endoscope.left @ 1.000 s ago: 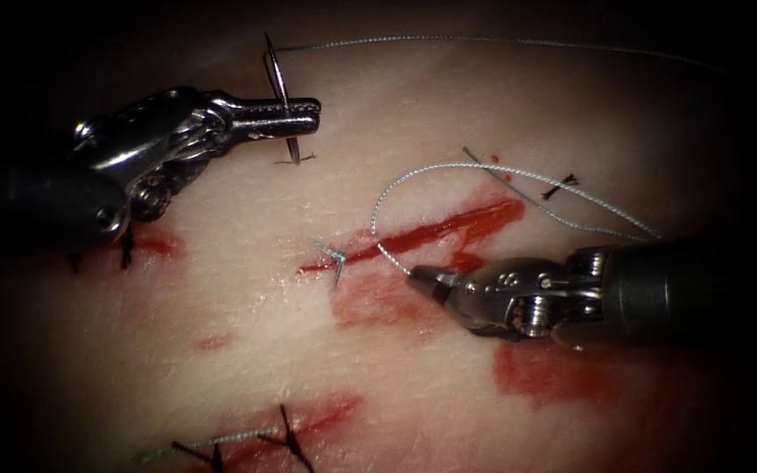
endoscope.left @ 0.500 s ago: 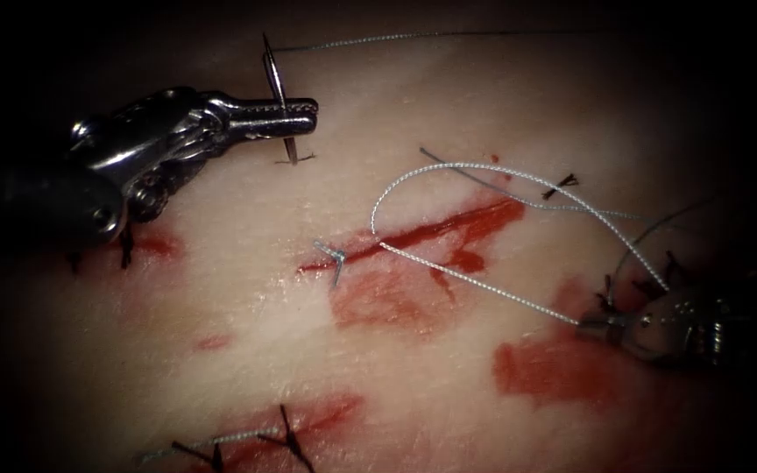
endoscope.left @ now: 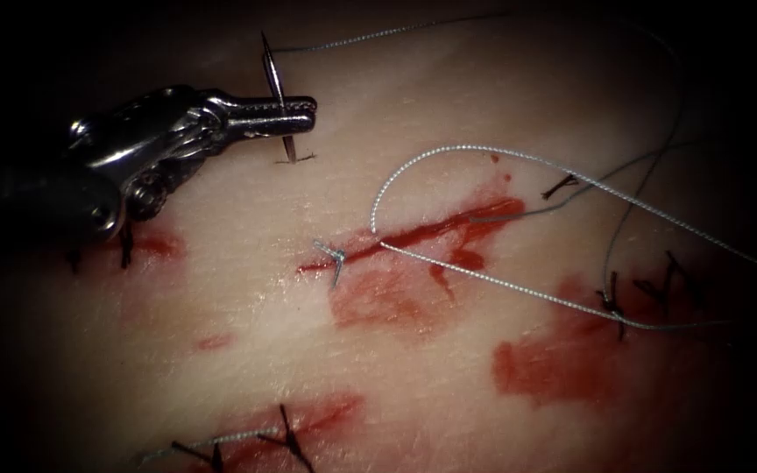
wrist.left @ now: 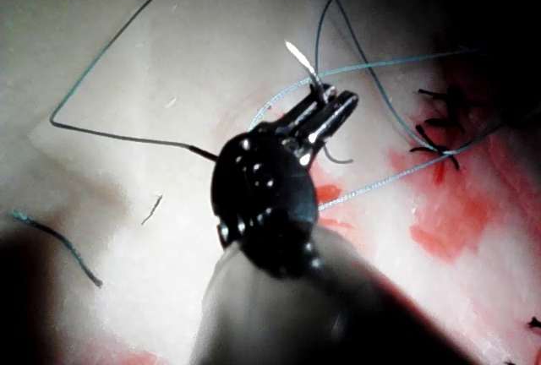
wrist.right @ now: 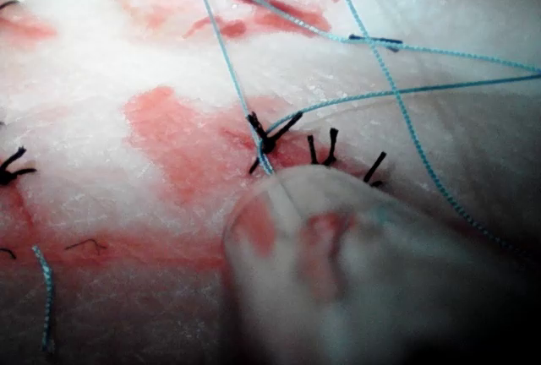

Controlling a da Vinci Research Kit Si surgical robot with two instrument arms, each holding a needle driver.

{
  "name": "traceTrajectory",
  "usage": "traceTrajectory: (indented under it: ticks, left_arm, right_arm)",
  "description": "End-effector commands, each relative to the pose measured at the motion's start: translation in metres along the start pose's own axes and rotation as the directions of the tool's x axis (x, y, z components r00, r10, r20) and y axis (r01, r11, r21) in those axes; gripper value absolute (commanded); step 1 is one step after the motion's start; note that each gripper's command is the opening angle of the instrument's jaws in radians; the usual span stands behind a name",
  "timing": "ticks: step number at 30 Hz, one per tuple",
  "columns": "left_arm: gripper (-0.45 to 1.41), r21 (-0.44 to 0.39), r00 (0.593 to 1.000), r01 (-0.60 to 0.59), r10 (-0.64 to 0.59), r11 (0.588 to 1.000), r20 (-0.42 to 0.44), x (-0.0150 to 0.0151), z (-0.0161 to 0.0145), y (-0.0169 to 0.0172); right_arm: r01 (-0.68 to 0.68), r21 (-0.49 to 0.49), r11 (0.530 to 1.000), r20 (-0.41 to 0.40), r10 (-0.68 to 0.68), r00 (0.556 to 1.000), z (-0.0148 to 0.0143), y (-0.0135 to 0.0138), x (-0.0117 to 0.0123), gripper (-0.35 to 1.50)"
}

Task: Wound Closure

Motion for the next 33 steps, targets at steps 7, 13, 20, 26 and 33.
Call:
traceTrajectory:
  ticks: [7,13,20,26,33]
  left_arm:
    - [-0.45,0.0,1.0,0.001,-0.001,1.0,0.0,-0.0005,0.0005,-0.0004]
    - [-0.45,0.0,1.0,0.001,-0.001,1.0,0.0,-0.0005,0.0005,-0.0003]
    - [-0.45,0.001,1.0,0.0,0.0,1.0,-0.001,-0.0005,0.0006,-0.0004]
    - [-0.45,0.002,1.0,0.0,0.0,1.0,-0.001,-0.0005,0.0007,-0.0004]
    - [-0.45,0.003,1.0,0.0,0.0,1.0,-0.002,-0.0005,0.0007,-0.0003]
  right_arm:
    - [0.045,-0.1,0.994,-0.434,-0.084,0.897,-0.0028,-0.0021,0.0113,1.13]
    - [0.072,-0.088,0.993,-0.609,-0.111,0.785,-0.0025,-0.0059,0.0217,1.18]
    - [0.033,-0.109,0.993,-0.648,-0.097,0.755,0.0007,-0.0086,0.0276,1.18]
    - [-0.227,0.084,0.97,-0.661,0.225,0.716,0.0043,-0.0094,0.0299,0.99]
    - [-0.356,0.165,0.92,-0.629,0.376,0.681,0.0081,-0.0091,0.0304,0.61]
